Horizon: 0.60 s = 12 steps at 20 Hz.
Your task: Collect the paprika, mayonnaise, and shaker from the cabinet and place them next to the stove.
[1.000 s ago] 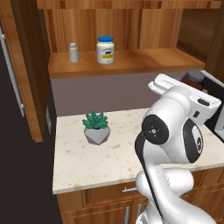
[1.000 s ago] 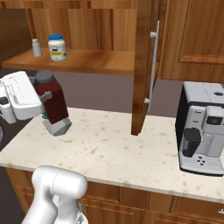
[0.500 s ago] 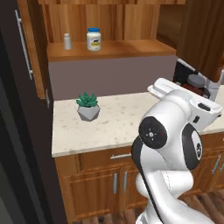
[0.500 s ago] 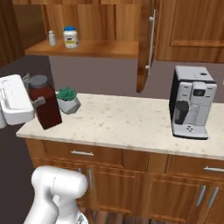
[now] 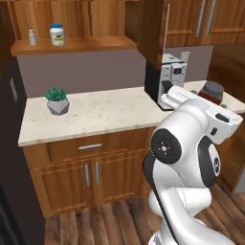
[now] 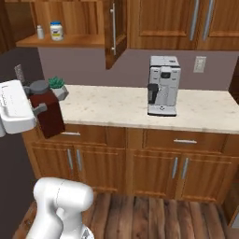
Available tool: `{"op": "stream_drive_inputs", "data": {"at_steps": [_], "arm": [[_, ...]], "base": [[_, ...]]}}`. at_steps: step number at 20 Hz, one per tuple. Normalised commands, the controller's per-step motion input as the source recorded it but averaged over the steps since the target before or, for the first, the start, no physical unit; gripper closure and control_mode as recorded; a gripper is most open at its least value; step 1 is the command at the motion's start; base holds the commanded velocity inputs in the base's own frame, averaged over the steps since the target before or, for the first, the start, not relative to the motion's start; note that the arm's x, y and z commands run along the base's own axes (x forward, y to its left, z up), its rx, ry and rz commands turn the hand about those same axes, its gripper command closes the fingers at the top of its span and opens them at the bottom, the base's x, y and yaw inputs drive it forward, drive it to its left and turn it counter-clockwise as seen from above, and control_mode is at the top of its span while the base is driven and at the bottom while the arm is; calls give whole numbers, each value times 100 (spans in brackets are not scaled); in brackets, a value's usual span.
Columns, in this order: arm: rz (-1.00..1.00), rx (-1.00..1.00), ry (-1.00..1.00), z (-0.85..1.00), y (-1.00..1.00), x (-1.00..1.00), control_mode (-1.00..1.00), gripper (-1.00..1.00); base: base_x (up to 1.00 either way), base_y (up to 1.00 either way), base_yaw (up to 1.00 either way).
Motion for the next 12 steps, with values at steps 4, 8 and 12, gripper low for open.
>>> {"op": "stream_drive_inputs", "data": {"at_steps": [4,8,12], "arm": [[0,0,0,0,0,0,100,100],[0,0,0,0,0,0,100,100],[0,0,0,0,0,0,100,100]], "base": [[-50,-100,-9],[-40,-100,-7],[-27,-100,-6]]}}
